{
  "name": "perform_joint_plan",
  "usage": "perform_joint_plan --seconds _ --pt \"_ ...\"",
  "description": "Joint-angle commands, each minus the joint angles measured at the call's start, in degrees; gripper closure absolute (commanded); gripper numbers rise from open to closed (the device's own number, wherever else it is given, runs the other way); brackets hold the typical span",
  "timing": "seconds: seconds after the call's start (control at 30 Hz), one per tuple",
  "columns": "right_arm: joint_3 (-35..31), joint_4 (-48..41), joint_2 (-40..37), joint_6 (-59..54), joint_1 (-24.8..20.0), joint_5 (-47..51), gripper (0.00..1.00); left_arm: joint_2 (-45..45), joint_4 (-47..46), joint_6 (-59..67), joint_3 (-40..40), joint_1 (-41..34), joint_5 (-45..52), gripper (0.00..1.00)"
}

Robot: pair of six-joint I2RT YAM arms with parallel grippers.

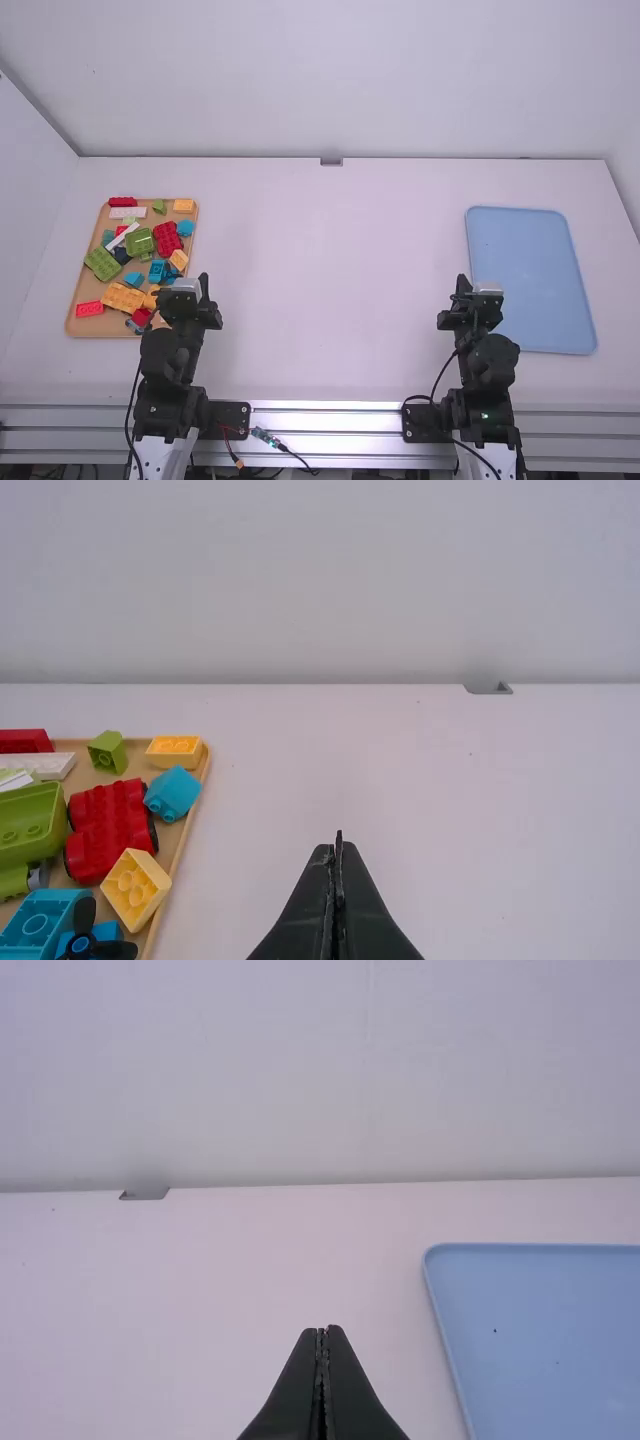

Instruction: Assemble lego blocks to make yellow taxi

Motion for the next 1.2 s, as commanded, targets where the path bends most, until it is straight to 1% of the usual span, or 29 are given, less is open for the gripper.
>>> perform_joint_plan --seconds 0.0,0.13,0.37,0.63,0.67,0.7,0.97,1.13,1.17 --pt "0.0 0.0 0.0 0.2 0.0 -0.1 1.00 0.0 0.0 0.0 0.0 0.0 0.0 1.00" --pt "0.1 0.0 0.2 0.1 0.0 -0.2 0.99 0.2 0.0 0.0 0.1 0.0 0.0 0.99" --pt "1.8 -0.3 2.6 -0.1 0.1 -0.3 0.95 2.1 -0.2 -0.1 1.4 -0.1 0.3 0.95" --pt "6.6 -1.5 9.4 -0.1 0.2 -1.0 0.85 7.0 -1.0 -0.2 5.2 -0.3 1.2 0.85" --pt "6.6 -1.5 9.4 -0.1 0.2 -1.0 0.85 7.0 -1.0 -0.2 5.2 -0.3 1.2 0.85" --pt "8.1 -1.8 11.7 0.3 0.2 -1.7 0.82 8.6 -1.3 -0.2 6.3 -0.4 1.4 0.82" --pt "14.3 -2.8 21.1 -0.2 0.4 -3.6 0.69 16.0 -1.6 -1.2 11.1 -0.7 2.2 0.69" --pt "19.0 -3.4 27.7 -0.3 0.6 -4.7 0.59 22.4 -3.9 -7.5 16.0 -0.9 -2.3 0.59" --pt "19.2 -3.5 28.1 -0.3 0.6 -4.8 0.58 22.7 -4.0 -7.6 16.3 -0.9 -2.4 0.59"
